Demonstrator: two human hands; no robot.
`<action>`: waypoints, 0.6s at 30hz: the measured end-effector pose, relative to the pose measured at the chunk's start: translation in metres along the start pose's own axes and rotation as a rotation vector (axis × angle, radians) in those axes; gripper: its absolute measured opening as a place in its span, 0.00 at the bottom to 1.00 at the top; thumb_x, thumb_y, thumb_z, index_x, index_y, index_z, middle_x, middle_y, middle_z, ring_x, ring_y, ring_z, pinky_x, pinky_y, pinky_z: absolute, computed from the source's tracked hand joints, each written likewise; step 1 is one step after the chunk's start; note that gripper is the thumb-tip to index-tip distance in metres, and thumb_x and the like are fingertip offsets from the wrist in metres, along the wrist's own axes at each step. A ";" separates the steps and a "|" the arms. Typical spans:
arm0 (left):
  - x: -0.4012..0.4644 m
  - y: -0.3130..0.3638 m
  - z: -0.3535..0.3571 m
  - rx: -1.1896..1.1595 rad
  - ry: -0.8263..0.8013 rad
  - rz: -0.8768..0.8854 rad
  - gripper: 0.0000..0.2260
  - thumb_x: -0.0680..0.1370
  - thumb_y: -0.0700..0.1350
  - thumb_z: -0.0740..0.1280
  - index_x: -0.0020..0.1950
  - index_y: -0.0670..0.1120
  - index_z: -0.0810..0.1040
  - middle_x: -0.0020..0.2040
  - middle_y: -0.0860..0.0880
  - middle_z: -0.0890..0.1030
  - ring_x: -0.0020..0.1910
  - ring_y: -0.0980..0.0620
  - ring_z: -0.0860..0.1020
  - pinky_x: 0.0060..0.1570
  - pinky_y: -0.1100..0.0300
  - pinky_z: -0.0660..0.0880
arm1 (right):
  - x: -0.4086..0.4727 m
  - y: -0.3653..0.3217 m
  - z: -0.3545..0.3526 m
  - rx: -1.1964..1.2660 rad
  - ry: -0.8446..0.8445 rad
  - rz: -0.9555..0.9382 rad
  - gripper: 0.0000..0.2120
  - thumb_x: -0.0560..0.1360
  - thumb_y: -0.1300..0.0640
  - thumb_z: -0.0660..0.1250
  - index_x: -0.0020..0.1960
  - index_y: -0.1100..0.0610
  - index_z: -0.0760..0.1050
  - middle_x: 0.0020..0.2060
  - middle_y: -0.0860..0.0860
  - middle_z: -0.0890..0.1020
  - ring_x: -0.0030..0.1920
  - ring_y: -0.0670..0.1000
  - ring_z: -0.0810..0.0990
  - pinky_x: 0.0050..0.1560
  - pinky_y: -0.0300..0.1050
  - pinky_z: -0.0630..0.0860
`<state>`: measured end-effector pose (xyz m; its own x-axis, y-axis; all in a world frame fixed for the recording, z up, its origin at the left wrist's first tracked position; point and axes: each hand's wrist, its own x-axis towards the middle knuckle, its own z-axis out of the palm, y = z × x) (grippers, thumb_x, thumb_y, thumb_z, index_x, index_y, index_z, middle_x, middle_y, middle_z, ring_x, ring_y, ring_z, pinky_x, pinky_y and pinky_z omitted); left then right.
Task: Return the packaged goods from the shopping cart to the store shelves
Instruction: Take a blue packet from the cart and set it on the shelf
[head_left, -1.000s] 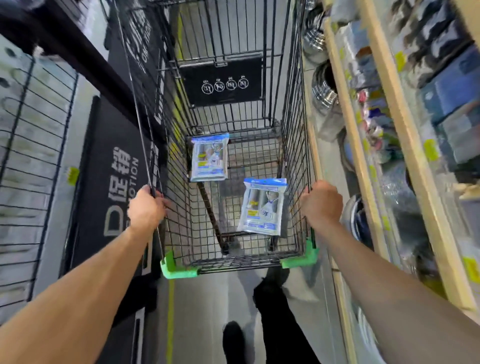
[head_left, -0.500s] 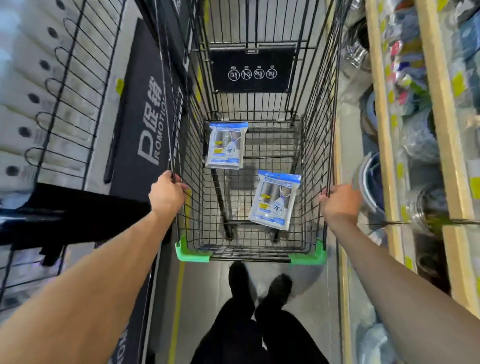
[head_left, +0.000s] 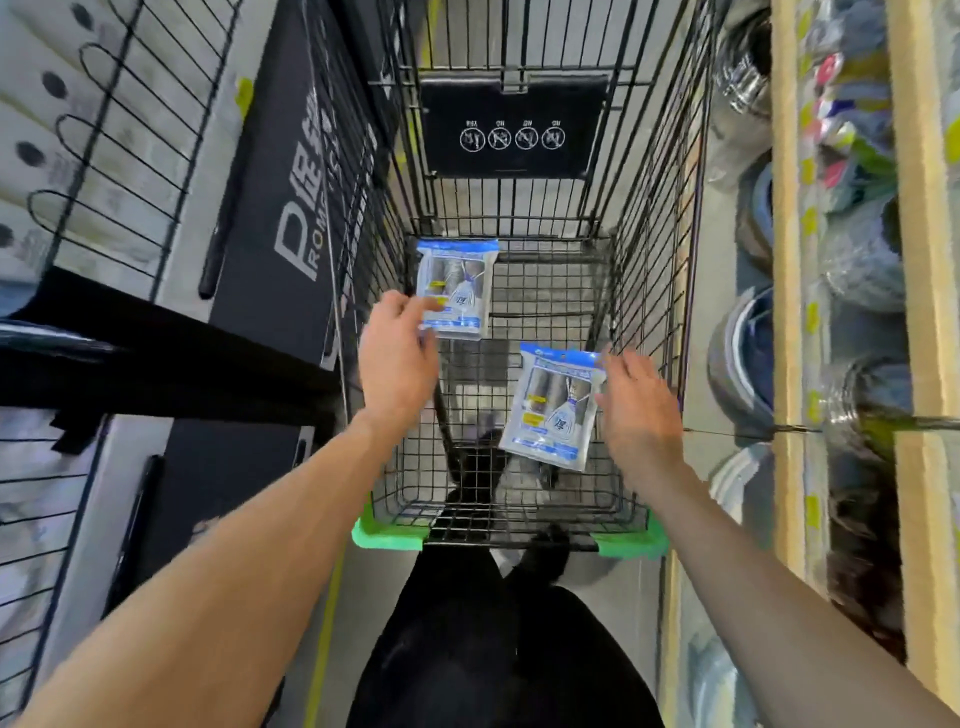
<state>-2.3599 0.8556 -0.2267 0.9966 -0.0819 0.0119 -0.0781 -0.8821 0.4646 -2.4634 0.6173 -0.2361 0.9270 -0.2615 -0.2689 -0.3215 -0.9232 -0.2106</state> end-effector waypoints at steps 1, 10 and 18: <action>0.003 0.003 0.020 -0.052 -0.201 -0.036 0.11 0.77 0.40 0.66 0.58 0.50 0.79 0.51 0.50 0.78 0.49 0.49 0.77 0.51 0.54 0.76 | 0.004 -0.004 0.009 0.085 -0.102 0.086 0.20 0.74 0.60 0.73 0.64 0.58 0.74 0.56 0.57 0.79 0.58 0.58 0.78 0.57 0.53 0.76; -0.031 -0.025 0.203 -0.280 -1.003 -0.519 0.26 0.77 0.49 0.68 0.69 0.35 0.69 0.65 0.37 0.76 0.65 0.39 0.75 0.64 0.50 0.72 | 0.040 0.010 0.148 0.462 -0.442 0.577 0.11 0.77 0.52 0.67 0.38 0.55 0.75 0.43 0.63 0.82 0.47 0.62 0.82 0.40 0.48 0.70; -0.003 -0.052 0.271 -0.561 -0.892 -0.722 0.26 0.63 0.62 0.74 0.55 0.48 0.78 0.47 0.45 0.85 0.44 0.43 0.85 0.48 0.41 0.81 | 0.072 0.010 0.183 0.723 -0.150 0.896 0.18 0.68 0.56 0.78 0.47 0.63 0.72 0.35 0.52 0.76 0.40 0.56 0.79 0.35 0.40 0.73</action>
<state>-2.3661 0.7756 -0.4906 0.4268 -0.1418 -0.8932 0.7110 -0.5577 0.4283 -2.4354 0.6409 -0.4296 0.2948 -0.6593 -0.6916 -0.9310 -0.0350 -0.3634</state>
